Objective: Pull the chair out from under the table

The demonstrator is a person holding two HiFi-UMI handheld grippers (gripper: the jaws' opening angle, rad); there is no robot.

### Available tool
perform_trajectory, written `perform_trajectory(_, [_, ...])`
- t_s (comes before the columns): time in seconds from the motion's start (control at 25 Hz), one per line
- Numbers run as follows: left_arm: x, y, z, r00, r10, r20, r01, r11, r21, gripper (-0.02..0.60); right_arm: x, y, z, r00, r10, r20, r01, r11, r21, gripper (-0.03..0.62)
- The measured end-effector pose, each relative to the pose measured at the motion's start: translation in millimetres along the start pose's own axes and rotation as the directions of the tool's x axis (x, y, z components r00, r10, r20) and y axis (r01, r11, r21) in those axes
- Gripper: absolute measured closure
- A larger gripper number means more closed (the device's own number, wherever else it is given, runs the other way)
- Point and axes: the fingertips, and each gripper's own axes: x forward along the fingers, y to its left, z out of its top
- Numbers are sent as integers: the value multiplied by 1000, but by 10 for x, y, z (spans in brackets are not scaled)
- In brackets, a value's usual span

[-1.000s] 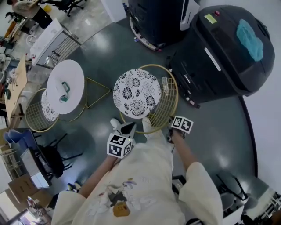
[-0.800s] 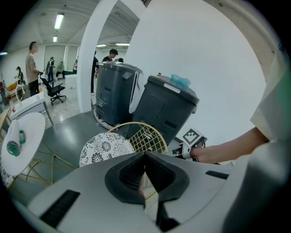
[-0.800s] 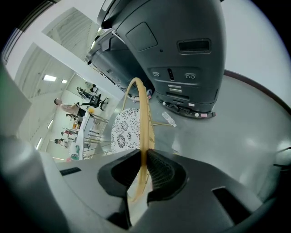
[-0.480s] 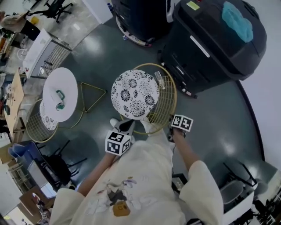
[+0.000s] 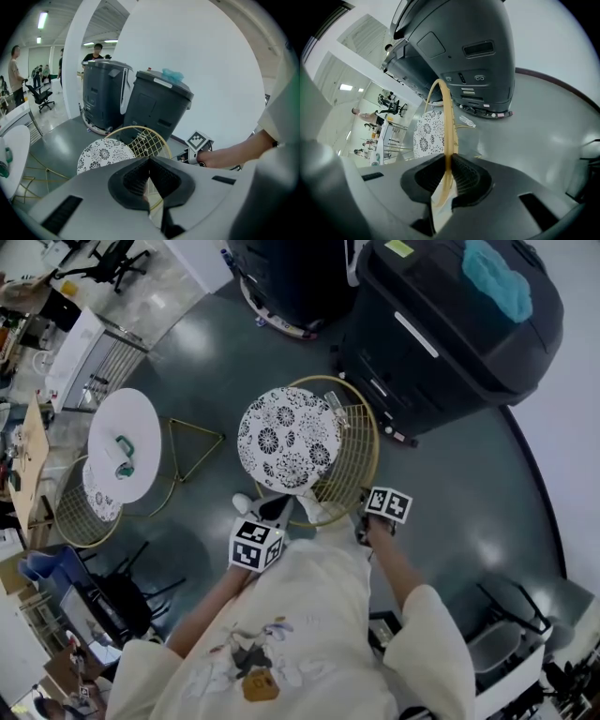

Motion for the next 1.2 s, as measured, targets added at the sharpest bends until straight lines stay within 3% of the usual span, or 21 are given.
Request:
perform_trajectory(0.24, [-18, 85, -18, 1000, 20, 18, -20, 999, -36, 580, 8, -19, -6, 1000, -1, -7, 1, 999, -32, 542])
perform_trajectory(0.36, [-18, 93, -7, 999, 21, 29, -19, 999, -51, 580, -43, 10, 12, 999, -41, -2, 41, 997, -58, 540])
perform_trajectory(0.64, [-72, 147, 25, 998, 31, 55, -27, 998, -57, 580, -253, 60, 119, 996, -74, 52, 73, 997, 32, 540])
perform_trajectory(0.84, [-126, 185, 62, 997, 45, 70, -41, 998, -55, 580, -393, 407, 245, 994, -29, 101, 30, 1000, -9, 542])
perform_trajectory(1.04, [-202, 254, 121, 993, 68, 93, -63, 997, -53, 580, -478, 1028, 318, 989, 85, 121, -72, 992, -108, 569])
perform_trajectory(1.12, [-254, 306, 143, 990, 86, 107, -79, 995, -68, 580, -533, 1352, 367, 981, 147, 129, -122, 976, -180, 574])
perform_trajectory(1.2, [-304, 358, 162, 987, 105, 121, -95, 992, -83, 580, -600, 1691, 427, 968, 210, 139, -160, 940, -302, 576])
